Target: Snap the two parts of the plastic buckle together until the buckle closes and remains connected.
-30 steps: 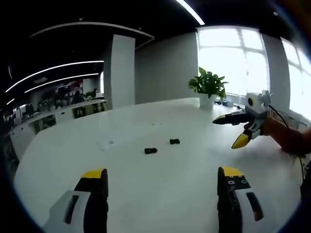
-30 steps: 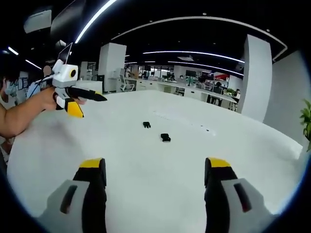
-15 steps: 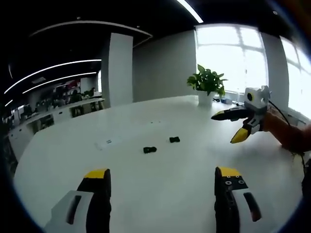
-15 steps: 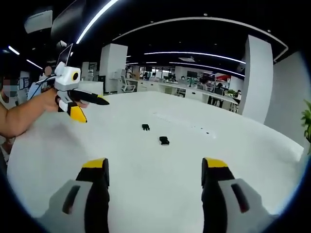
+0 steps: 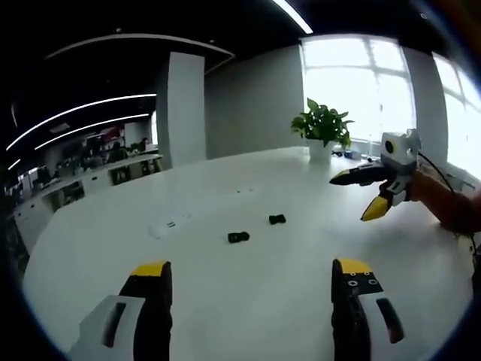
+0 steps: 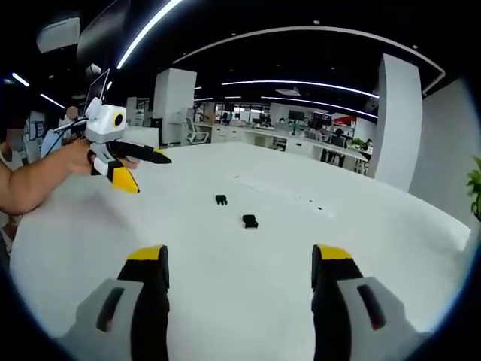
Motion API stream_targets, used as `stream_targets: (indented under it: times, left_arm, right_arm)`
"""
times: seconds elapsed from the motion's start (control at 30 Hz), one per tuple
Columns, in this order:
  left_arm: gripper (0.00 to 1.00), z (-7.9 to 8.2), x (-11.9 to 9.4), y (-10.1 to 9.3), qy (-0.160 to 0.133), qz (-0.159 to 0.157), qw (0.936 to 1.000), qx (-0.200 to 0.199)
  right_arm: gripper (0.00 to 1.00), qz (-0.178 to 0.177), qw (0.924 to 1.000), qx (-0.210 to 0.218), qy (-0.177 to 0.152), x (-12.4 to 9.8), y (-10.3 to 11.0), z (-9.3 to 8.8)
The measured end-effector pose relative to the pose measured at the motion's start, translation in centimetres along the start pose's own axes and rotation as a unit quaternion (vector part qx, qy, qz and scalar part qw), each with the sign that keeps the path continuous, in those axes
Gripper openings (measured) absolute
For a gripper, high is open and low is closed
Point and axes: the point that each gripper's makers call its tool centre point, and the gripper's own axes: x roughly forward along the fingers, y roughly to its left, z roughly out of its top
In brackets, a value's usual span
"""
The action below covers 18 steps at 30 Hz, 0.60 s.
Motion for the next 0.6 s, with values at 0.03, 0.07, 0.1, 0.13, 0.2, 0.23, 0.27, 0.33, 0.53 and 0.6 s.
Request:
stream_targets:
  times: [0.03,0.07,0.1,0.13,0.2,0.23,0.27,0.33,0.53,0.6]
  left_arm:
    - [0.89,0.0,0.1,0.1,0.001,0.000,1.0000,0.000]
    - [0.89,0.0,0.2,0.2,0.001,0.001,1.0000,0.001]
    - [0.91,0.0,0.4,0.4,0.000,0.002,1.0000,0.002]
    - [0.94,0.0,0.5,0.7,0.001,0.009,0.9999,-0.004]
    - [0.91,-0.2,0.7,0.6,0.005,0.002,1.0000,-0.008]
    - [0.91,-0.2,0.9,0.6,0.007,0.002,0.9999,-0.012]
    - [0.93,-0.2,1.0,0.6,0.006,0.001,0.9999,-0.014]
    - [0.94,-0.3,1.2,0.4,0.006,-0.006,0.9999,-0.012]
    - [0.92,-0.2,1.8,0.8,0.011,-0.005,0.9999,-0.005]
    - [0.92,-0.1,2.0,1.0,0.011,-0.004,0.9999,-0.007]
  right_arm:
    - [0.77,0.000,1.0000,0.000,0.001,0.1,-0.1,0.0]
    - [0.77,0.001,1.0000,0.000,0.000,0.2,-0.1,0.0]
    - [0.77,0.002,1.0000,0.001,0.001,0.2,0.0,0.0]
    - [0.77,0.002,1.0000,0.000,0.001,0.4,0.0,0.0]
    - [0.77,0.003,1.0000,-0.003,0.002,0.6,0.1,0.0]
    - [0.77,0.004,1.0000,-0.004,0.003,0.7,0.2,0.0]
    - [0.77,0.005,1.0000,-0.004,0.003,0.8,0.2,0.0]
    - [0.77,0.005,1.0000,-0.007,0.005,1.0,0.1,0.0]
    - [0.74,0.009,0.9999,-0.008,0.001,1.5,0.1,0.4]
    - [0.68,0.013,0.9998,0.002,0.014,1.8,0.2,0.1]
